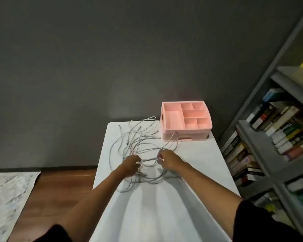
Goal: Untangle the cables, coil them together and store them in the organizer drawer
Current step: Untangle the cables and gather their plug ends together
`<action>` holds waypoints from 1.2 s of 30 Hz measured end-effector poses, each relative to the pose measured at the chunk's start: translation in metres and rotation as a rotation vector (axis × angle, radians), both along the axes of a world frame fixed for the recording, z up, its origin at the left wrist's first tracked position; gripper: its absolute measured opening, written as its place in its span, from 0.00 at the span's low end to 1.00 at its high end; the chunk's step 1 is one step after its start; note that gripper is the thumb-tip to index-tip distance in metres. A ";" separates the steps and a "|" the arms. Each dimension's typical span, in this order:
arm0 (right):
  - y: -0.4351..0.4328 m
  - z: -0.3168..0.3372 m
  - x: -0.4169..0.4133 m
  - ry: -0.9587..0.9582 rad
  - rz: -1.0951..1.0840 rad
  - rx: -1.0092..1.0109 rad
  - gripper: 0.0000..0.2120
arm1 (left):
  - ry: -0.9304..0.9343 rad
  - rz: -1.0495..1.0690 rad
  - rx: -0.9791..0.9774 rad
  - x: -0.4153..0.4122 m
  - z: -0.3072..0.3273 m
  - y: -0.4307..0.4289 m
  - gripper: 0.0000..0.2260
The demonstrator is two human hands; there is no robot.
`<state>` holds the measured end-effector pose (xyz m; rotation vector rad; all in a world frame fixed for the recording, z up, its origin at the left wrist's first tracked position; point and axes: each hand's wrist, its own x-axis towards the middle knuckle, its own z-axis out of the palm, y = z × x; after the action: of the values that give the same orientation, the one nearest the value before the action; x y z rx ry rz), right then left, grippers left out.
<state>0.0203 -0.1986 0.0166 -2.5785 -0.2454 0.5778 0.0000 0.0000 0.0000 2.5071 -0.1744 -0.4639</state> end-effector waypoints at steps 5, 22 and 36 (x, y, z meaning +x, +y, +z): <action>0.013 -0.027 -0.014 0.018 0.041 -0.017 0.09 | 0.001 0.176 0.012 -0.019 -0.034 0.019 0.09; 0.057 0.019 0.073 0.393 -0.677 0.910 0.20 | 0.036 0.009 -0.489 -0.012 0.013 -0.011 0.12; 0.014 0.083 0.073 0.105 -0.547 0.921 0.08 | 0.544 -0.240 -0.354 -0.024 0.007 0.022 0.12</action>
<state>0.0932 -0.1842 0.0991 -1.6083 0.1973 0.2834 -0.0236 0.0222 0.0066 1.9430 -0.3115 -1.0886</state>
